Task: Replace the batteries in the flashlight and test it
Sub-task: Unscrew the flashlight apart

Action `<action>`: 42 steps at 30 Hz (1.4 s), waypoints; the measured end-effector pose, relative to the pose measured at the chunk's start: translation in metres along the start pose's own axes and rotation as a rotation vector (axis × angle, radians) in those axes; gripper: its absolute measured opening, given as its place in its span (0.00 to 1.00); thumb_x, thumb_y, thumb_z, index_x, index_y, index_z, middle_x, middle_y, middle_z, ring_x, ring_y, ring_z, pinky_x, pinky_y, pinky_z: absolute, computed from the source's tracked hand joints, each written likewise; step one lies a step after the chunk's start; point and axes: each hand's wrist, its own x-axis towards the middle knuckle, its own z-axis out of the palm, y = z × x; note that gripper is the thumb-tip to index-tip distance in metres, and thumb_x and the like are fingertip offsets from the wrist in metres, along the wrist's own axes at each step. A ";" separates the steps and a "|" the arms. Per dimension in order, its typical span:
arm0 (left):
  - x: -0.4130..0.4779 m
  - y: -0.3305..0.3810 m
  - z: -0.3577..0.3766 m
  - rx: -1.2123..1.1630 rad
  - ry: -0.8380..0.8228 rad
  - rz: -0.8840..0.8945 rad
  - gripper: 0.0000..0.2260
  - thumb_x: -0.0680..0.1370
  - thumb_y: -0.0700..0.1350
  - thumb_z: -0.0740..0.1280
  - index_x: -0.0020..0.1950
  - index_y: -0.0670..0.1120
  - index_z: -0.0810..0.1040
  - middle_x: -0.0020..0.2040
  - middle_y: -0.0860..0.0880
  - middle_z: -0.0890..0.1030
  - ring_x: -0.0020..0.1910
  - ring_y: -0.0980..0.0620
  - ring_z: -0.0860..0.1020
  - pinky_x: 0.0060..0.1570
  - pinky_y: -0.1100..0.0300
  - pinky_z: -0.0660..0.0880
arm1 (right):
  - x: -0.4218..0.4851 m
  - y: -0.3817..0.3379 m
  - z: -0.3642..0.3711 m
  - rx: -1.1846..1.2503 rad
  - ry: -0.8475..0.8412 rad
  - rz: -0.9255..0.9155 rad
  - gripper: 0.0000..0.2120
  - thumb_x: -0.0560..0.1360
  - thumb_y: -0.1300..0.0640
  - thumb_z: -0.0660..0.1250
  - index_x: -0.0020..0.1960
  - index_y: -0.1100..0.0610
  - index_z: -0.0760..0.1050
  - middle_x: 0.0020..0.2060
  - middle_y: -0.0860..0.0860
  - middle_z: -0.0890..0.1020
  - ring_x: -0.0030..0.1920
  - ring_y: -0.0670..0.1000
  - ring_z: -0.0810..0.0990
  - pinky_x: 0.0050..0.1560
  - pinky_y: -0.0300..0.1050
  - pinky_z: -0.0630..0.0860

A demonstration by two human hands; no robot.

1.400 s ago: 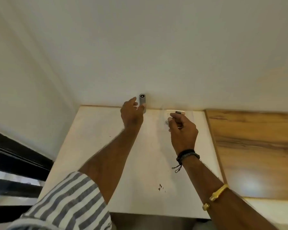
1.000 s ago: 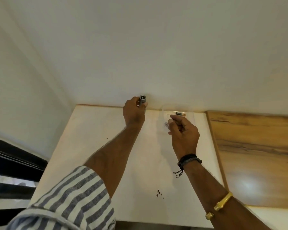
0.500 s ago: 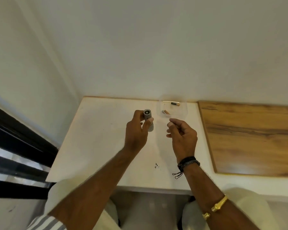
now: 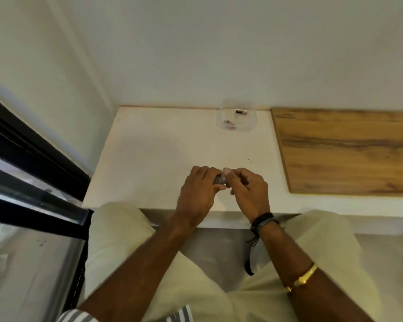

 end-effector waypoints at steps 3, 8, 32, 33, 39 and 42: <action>-0.008 -0.004 0.004 0.011 -0.039 0.016 0.14 0.80 0.53 0.67 0.61 0.47 0.77 0.56 0.50 0.80 0.56 0.52 0.71 0.51 0.57 0.74 | -0.001 0.005 0.000 -0.130 -0.005 -0.009 0.15 0.79 0.44 0.68 0.43 0.55 0.83 0.35 0.49 0.84 0.39 0.50 0.83 0.41 0.39 0.77; -0.011 -0.006 0.007 -0.033 -0.035 -0.040 0.14 0.79 0.53 0.68 0.60 0.47 0.78 0.54 0.50 0.82 0.53 0.51 0.73 0.50 0.57 0.74 | -0.001 0.009 0.007 -0.292 -0.022 -0.059 0.14 0.81 0.47 0.65 0.47 0.56 0.80 0.35 0.43 0.79 0.36 0.41 0.76 0.38 0.28 0.66; -0.011 -0.015 -0.005 0.041 -0.109 -0.022 0.13 0.82 0.49 0.64 0.63 0.45 0.78 0.56 0.47 0.82 0.57 0.47 0.72 0.51 0.58 0.68 | 0.003 0.029 -0.006 -0.272 -0.207 -0.263 0.09 0.78 0.56 0.72 0.58 0.55 0.82 0.48 0.46 0.83 0.45 0.40 0.79 0.46 0.27 0.73; -0.011 -0.016 -0.006 0.051 -0.110 -0.023 0.14 0.82 0.49 0.64 0.64 0.45 0.78 0.57 0.46 0.82 0.58 0.47 0.72 0.52 0.57 0.69 | 0.003 0.028 -0.007 -0.257 -0.224 -0.274 0.11 0.77 0.59 0.72 0.59 0.54 0.82 0.50 0.46 0.83 0.47 0.40 0.79 0.47 0.30 0.75; -0.011 -0.017 -0.003 0.084 -0.115 0.010 0.13 0.81 0.49 0.65 0.63 0.45 0.78 0.56 0.46 0.82 0.57 0.48 0.72 0.50 0.58 0.69 | 0.003 0.020 -0.006 -0.169 -0.201 -0.149 0.10 0.77 0.52 0.72 0.58 0.48 0.81 0.50 0.43 0.84 0.47 0.43 0.83 0.45 0.33 0.79; -0.010 -0.018 -0.001 0.074 -0.116 0.023 0.12 0.81 0.49 0.65 0.61 0.45 0.79 0.55 0.47 0.83 0.55 0.49 0.72 0.52 0.55 0.73 | 0.002 0.022 -0.004 -0.256 -0.165 -0.105 0.14 0.79 0.43 0.67 0.52 0.52 0.83 0.40 0.45 0.85 0.39 0.45 0.83 0.39 0.29 0.75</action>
